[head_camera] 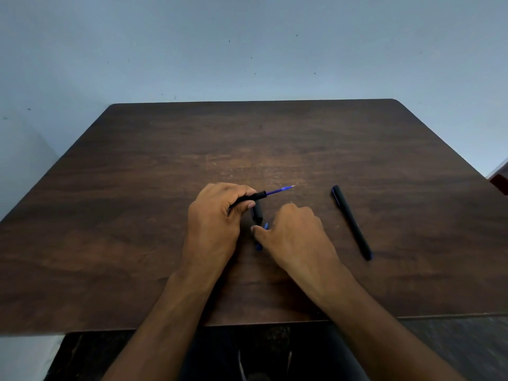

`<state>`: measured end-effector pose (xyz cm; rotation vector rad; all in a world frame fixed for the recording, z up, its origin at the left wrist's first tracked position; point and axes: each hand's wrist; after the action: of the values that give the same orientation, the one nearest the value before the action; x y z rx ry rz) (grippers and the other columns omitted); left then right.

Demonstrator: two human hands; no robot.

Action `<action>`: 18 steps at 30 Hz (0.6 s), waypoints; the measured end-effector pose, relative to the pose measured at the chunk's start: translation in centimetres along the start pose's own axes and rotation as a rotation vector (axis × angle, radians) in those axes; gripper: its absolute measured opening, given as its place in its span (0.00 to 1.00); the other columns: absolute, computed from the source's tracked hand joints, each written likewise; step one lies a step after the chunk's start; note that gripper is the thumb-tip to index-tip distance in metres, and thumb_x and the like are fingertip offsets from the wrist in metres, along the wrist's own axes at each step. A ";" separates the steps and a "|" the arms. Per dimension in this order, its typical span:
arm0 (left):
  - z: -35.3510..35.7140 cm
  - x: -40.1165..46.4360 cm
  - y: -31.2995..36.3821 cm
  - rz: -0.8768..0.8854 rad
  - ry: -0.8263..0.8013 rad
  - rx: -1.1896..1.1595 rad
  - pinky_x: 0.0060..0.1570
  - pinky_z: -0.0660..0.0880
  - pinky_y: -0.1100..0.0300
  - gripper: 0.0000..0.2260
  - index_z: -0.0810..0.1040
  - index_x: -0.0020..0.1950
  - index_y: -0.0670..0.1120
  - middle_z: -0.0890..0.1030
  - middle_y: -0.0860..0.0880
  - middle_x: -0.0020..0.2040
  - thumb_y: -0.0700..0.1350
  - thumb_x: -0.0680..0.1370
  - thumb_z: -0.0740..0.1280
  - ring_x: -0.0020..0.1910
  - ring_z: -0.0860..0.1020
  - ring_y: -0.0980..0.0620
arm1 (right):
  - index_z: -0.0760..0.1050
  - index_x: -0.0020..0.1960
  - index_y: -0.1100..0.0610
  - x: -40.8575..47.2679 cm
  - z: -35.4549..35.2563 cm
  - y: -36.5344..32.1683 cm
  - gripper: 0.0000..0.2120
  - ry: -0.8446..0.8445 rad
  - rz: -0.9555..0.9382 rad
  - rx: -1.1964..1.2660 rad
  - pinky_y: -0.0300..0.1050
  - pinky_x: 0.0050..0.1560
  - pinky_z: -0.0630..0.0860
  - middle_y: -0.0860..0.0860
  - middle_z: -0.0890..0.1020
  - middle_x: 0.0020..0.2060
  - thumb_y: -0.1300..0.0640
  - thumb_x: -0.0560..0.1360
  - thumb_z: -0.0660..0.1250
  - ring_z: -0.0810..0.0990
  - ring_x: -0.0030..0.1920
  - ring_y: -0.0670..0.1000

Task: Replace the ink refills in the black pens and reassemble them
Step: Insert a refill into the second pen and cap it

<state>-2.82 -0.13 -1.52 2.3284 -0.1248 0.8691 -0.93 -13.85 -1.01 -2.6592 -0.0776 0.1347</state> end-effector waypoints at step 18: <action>0.0 -0.2 0.2 0.010 0.004 -0.022 0.52 0.72 0.66 0.09 0.86 0.51 0.46 0.84 0.53 0.47 0.38 0.72 0.76 0.48 0.80 0.51 | 0.82 0.46 0.61 -0.2 -5.1 5.8 0.07 0.058 -0.083 1.428 0.48 0.29 0.79 0.60 0.82 0.34 0.69 0.78 0.66 0.81 0.32 0.56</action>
<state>-3.00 -0.28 -1.55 2.3074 -0.1436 0.8727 -0.37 -21.35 0.87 -1.2305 -0.0426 0.0439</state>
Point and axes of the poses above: each hand's wrist, its own x-axis towards the middle knuckle, its own z-axis out of the palm, y = z × x
